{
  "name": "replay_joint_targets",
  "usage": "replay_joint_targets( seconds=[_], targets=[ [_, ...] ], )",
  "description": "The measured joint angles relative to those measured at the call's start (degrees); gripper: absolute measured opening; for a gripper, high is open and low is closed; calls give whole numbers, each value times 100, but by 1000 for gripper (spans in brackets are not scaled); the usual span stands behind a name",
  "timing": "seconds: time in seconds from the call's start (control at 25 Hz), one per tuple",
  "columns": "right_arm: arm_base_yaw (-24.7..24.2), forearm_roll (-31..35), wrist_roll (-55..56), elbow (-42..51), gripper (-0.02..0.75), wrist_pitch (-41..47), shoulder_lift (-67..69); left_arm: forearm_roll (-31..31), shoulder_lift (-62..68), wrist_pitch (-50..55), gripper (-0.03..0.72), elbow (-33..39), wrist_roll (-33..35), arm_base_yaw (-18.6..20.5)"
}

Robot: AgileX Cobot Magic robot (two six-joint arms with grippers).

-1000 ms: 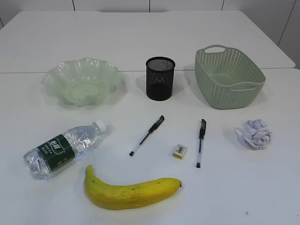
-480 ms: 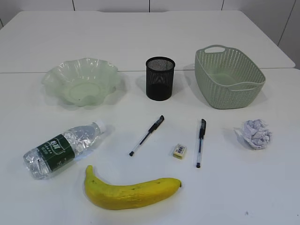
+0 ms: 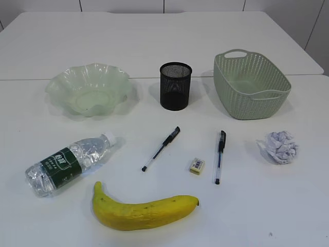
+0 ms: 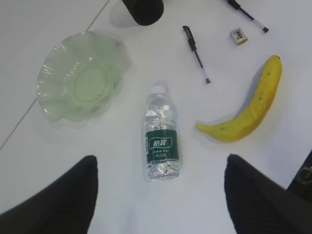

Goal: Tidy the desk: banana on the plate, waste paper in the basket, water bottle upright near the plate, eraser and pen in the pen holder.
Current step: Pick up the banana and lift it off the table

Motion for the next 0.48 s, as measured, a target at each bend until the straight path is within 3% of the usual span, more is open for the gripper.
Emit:
replay_joint_targets(
  seconds=[0.28, 0.48],
  targets=[
    [0, 0, 0, 0, 567, 0, 0, 377, 307, 108, 573, 0, 4, -825],
    [0, 0, -11, 0, 567, 0, 0, 463, 406, 154, 573, 0, 13, -1106]
  ],
)
